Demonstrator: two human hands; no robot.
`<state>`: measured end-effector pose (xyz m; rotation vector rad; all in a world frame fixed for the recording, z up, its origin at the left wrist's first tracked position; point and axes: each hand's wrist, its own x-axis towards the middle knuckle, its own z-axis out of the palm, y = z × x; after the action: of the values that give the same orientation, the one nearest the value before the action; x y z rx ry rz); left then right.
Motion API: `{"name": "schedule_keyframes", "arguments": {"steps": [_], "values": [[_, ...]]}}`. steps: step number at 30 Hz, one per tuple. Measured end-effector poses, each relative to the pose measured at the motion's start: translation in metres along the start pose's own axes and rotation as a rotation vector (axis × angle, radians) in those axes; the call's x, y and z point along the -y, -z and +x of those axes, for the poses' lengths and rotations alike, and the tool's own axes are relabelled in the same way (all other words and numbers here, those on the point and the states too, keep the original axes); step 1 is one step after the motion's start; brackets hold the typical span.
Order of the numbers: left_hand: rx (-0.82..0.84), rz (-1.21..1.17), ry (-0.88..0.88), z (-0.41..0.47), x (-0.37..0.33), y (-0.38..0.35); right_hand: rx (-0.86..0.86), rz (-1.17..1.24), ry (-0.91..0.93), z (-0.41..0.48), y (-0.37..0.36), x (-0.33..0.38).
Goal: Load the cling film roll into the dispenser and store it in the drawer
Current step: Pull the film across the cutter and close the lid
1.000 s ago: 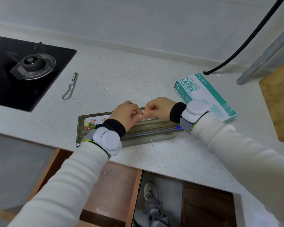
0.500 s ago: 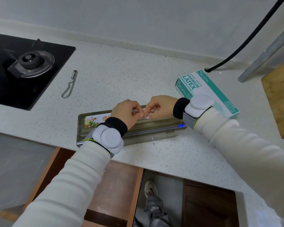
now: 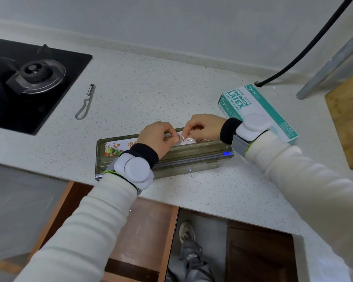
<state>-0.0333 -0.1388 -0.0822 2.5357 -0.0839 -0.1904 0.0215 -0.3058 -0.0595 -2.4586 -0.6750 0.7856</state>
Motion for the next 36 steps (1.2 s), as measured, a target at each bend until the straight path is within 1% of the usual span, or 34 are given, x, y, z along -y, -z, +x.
{"name": "schedule_keyframes", "arguments": {"steps": [6,9,13,20,23,26,32,36], "values": [[-0.004,0.001,0.001,0.0,0.001,-0.001,-0.016,-0.003,-0.013,-0.002,0.004,-0.003],[-0.006,-0.005,-0.003,0.001,0.002,-0.001,-0.053,0.026,-0.049,-0.008,0.008,-0.01],[-0.004,-0.007,0.0,0.002,0.002,-0.002,-0.092,-0.053,-0.047,-0.018,0.007,-0.021],[-0.016,0.012,0.005,0.001,0.001,-0.003,-0.281,-0.152,-0.08,-0.015,-0.018,-0.024],[-0.019,0.005,0.017,0.001,0.0,-0.003,-0.331,-0.199,-0.072,-0.014,-0.022,-0.021],[-0.021,0.0,0.02,0.001,0.0,-0.004,-0.334,-0.16,-0.061,-0.019,-0.013,-0.02],[-0.027,-0.013,0.018,0.0,0.002,-0.004,-0.323,0.034,-0.113,-0.024,-0.004,-0.023],[-0.029,-0.007,0.015,0.0,0.002,-0.005,-0.309,-0.069,-0.092,-0.021,-0.011,-0.022]]}}
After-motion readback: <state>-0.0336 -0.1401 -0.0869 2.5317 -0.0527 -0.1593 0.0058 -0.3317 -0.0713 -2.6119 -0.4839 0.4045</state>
